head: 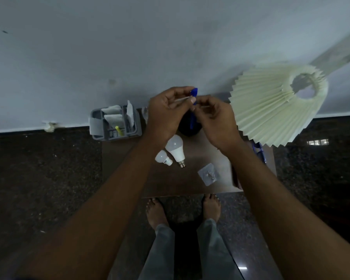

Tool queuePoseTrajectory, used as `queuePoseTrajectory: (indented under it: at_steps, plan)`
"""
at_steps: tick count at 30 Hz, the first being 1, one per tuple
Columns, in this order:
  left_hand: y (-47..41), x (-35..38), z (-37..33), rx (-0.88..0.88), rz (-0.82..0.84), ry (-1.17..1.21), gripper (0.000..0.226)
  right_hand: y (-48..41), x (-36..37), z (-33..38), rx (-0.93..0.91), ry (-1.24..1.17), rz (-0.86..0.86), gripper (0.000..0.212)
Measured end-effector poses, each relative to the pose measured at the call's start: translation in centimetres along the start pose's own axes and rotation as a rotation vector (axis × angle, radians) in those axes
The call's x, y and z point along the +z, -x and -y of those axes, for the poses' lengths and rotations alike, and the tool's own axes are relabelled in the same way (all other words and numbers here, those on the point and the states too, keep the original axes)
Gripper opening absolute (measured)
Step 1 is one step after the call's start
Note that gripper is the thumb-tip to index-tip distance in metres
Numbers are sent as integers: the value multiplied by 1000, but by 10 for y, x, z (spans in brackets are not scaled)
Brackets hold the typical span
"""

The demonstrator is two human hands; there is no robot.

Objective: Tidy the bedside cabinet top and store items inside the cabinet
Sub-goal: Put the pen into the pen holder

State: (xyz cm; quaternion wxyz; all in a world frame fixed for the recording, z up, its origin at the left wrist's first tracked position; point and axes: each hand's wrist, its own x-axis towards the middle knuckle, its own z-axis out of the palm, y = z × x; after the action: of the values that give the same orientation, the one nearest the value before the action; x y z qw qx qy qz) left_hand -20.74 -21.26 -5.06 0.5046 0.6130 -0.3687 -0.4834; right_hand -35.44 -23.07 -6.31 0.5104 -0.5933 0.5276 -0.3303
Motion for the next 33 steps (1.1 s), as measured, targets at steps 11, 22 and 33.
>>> queuePoseTrajectory:
  at_steps: [11, 22, 33]
  plan:
    - [12, 19, 24, -150, -17, -153, 45, -11, 22, -28, 46, 471, -60, 22]
    - [31, 21, 37, -199, -73, -185, 38, -12, 24, -23, 140, 667, 41, 29]
    - [94, 37, 54, -222, -209, -115, 18, 68, 14, -42, 48, 316, -106, 11]
